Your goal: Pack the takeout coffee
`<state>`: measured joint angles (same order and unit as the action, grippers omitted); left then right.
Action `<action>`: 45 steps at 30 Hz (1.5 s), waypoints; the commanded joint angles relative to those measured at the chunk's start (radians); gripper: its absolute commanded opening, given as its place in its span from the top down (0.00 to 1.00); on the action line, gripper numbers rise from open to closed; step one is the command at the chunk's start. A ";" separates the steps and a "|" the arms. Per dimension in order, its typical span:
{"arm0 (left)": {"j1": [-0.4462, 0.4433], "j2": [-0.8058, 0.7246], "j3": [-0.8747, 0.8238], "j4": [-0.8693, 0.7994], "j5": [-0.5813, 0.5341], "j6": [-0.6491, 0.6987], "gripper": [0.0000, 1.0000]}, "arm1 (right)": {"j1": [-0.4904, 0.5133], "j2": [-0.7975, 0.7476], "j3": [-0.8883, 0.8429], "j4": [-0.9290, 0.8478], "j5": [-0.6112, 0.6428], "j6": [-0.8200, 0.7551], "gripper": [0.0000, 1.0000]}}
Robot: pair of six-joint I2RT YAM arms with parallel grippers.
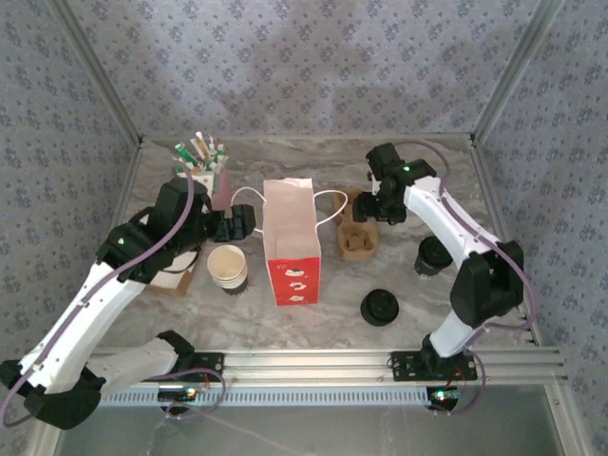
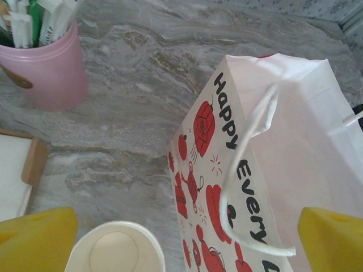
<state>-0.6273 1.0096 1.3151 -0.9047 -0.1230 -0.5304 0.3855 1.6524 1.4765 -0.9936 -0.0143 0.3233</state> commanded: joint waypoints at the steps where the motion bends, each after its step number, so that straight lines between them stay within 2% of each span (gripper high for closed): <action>1: 0.034 0.024 0.039 0.053 0.152 0.067 0.01 | 0.011 0.062 0.069 -0.026 0.015 -0.023 0.33; 7: 0.059 0.071 0.100 0.022 0.164 0.112 0.01 | 0.031 0.159 0.143 -0.048 0.016 -0.032 0.38; 17: 0.080 0.073 0.073 0.050 0.197 0.113 0.01 | 0.070 0.294 0.251 -0.114 0.061 -0.033 0.44; 45: 0.083 0.076 0.035 0.092 0.232 0.106 0.01 | 0.070 0.388 0.304 -0.137 0.076 -0.036 0.49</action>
<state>-0.5495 1.0885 1.3529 -0.8337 0.0906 -0.4343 0.4541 2.0235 1.7538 -1.0935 0.0387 0.2974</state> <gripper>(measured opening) 0.994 0.509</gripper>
